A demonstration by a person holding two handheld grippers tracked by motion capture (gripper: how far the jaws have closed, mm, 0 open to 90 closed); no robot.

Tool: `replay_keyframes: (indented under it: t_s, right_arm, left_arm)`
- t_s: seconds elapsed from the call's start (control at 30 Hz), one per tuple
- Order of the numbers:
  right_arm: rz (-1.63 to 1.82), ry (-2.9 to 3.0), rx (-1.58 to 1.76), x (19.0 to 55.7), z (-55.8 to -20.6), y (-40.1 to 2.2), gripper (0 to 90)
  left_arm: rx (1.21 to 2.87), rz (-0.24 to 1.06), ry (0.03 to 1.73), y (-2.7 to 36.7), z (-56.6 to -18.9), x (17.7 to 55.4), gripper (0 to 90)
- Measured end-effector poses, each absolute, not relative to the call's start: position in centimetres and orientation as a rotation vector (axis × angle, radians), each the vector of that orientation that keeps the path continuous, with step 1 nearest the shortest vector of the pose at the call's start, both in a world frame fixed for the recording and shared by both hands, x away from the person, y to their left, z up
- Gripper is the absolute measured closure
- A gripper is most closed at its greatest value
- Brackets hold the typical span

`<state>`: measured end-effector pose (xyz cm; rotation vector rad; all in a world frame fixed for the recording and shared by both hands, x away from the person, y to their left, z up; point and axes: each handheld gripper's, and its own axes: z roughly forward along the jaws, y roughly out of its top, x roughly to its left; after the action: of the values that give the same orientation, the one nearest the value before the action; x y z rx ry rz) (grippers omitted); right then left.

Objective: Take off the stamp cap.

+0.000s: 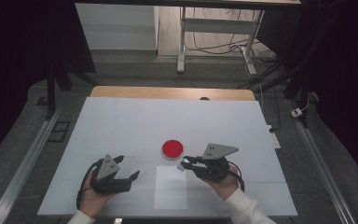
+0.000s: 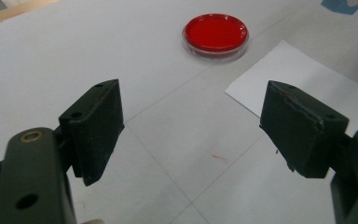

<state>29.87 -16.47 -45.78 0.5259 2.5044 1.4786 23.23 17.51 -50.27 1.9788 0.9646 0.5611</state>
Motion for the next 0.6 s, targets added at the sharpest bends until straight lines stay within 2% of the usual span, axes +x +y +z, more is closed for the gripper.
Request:
replay_keyframes:
  t_s: [0.6]
  right_arm:
    - [1.499, 2.488, 0.539, 29.7, -45.9, -16.2, 74.7]
  left_arm:
    - [2.014, 0.555, 0.89, 14.5, -49.4, 23.6, 21.1]
